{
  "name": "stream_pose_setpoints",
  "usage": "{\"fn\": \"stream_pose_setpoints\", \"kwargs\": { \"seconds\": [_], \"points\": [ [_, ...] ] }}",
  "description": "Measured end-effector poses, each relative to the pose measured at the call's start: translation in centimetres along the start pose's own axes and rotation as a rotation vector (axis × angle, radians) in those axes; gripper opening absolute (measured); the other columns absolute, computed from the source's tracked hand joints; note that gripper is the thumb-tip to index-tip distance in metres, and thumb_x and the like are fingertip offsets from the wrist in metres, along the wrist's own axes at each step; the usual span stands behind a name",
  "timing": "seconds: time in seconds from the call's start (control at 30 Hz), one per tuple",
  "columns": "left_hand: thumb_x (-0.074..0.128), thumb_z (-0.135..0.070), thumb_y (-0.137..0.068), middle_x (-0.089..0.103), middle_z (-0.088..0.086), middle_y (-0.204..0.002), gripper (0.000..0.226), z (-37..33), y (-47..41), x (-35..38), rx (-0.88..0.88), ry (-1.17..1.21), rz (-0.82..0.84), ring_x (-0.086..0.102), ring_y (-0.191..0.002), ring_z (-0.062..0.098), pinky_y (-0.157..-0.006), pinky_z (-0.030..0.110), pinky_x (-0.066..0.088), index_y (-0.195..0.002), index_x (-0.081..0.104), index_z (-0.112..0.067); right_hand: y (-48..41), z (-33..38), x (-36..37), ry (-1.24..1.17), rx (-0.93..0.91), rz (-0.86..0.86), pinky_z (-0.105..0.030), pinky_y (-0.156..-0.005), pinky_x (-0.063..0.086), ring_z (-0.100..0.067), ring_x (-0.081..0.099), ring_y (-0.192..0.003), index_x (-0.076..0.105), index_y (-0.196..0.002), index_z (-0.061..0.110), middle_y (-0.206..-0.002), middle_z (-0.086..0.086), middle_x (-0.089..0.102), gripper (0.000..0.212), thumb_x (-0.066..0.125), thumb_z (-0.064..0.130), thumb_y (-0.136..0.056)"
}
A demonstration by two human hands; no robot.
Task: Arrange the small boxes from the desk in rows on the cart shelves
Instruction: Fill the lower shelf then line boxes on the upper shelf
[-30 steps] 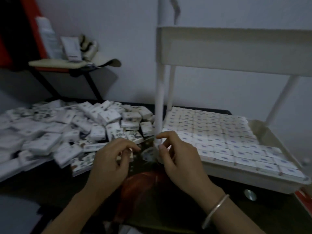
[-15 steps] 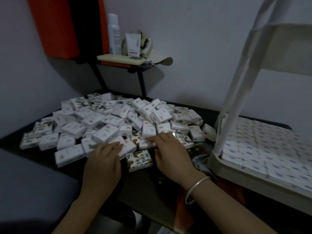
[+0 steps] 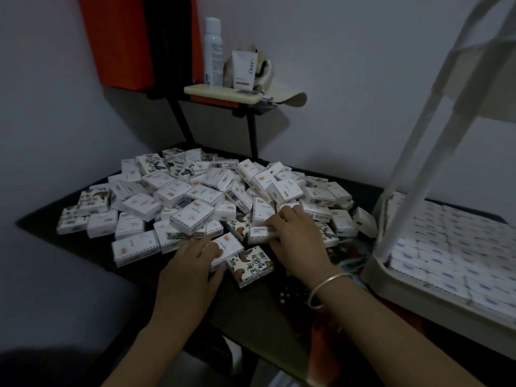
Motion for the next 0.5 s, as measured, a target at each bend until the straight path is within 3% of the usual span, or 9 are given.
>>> {"fn": "stream_pose_setpoints", "kwargs": {
  "seconds": [0.1,0.2,0.27,0.33,0.43,0.5],
  "points": [
    [0.084,-0.024,-0.071,0.065,-0.002,-0.102,0.032,-0.1,0.1,-0.2,-0.01,0.026,-0.03,0.059,-0.098,0.018,-0.069,0.03,0.051,-0.095,0.064,-0.021,0.2,-0.6,-0.6,-0.171,0.105,0.041,-0.031,-0.087,0.042,-0.018,0.047,-0.107,0.062,-0.116,0.02,-0.11,0.003,0.058,0.031,0.065,0.03,-0.087],
    [0.084,-0.02,-0.069,0.06,-0.001,-0.109,0.042,-0.1,0.4,-0.5,-0.007,0.088,-0.077,0.051,-0.107,0.017,-0.079,0.026,0.044,-0.103,0.06,-0.019,1.0,-1.4,-1.7,-0.619,0.34,0.127,-0.024,-0.078,0.05,-0.011,0.057,-0.092,0.063,-0.105,0.02,-0.098,0.01,0.061,0.021,0.067,0.031,-0.088],
    [0.084,-0.017,-0.069,0.055,0.0,-0.114,0.051,-0.5,0.5,-1.0,-0.006,0.139,-0.103,0.05,-0.107,0.016,-0.081,0.024,0.042,-0.111,0.057,-0.016,1.8,-1.7,-2.2,-0.919,0.443,0.197,-0.029,-0.079,0.056,-0.017,0.065,-0.088,0.065,-0.101,0.015,-0.096,0.0,0.068,0.02,0.069,0.029,-0.087],
    [0.084,-0.017,-0.068,0.051,0.001,-0.116,0.057,-1.3,0.6,-1.8,0.003,0.202,-0.133,0.051,-0.105,0.014,-0.079,0.022,0.043,-0.117,0.055,-0.015,2.7,-1.9,-3.0,-1.098,0.46,0.219,-0.022,-0.069,0.055,-0.013,0.067,-0.082,0.065,-0.1,0.011,-0.093,-0.007,0.069,0.02,0.07,0.025,-0.087],
    [0.083,-0.025,-0.07,0.047,-0.005,-0.118,0.058,-3.1,0.4,-2.8,0.018,0.341,-0.171,0.053,-0.101,0.009,-0.074,0.024,0.053,-0.119,0.054,-0.017,4.2,-2.5,-4.6,-1.196,0.486,0.243,-0.014,-0.057,0.047,-0.001,0.061,-0.067,0.064,-0.107,0.013,-0.092,-0.008,0.068,0.025,0.069,0.026,-0.086],
    [0.079,-0.039,-0.071,0.046,-0.009,-0.118,0.056,-4.6,0.4,-2.9,0.021,0.484,-0.164,0.055,-0.102,0.007,-0.07,0.03,0.057,-0.118,0.054,-0.021,5.3,-3.4,-6.0,-1.174,0.512,0.225,-0.014,-0.06,0.048,-0.002,0.063,-0.072,0.063,-0.114,0.017,-0.098,-0.006,0.069,0.029,0.067,0.029,-0.087]
  ]
}}
Point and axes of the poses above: each hand's wrist, its own y-axis away from the middle knuckle, its own x-axis out of the palm, z = x × y, the point moved 5 cm from there along -y, towards the middle knuckle
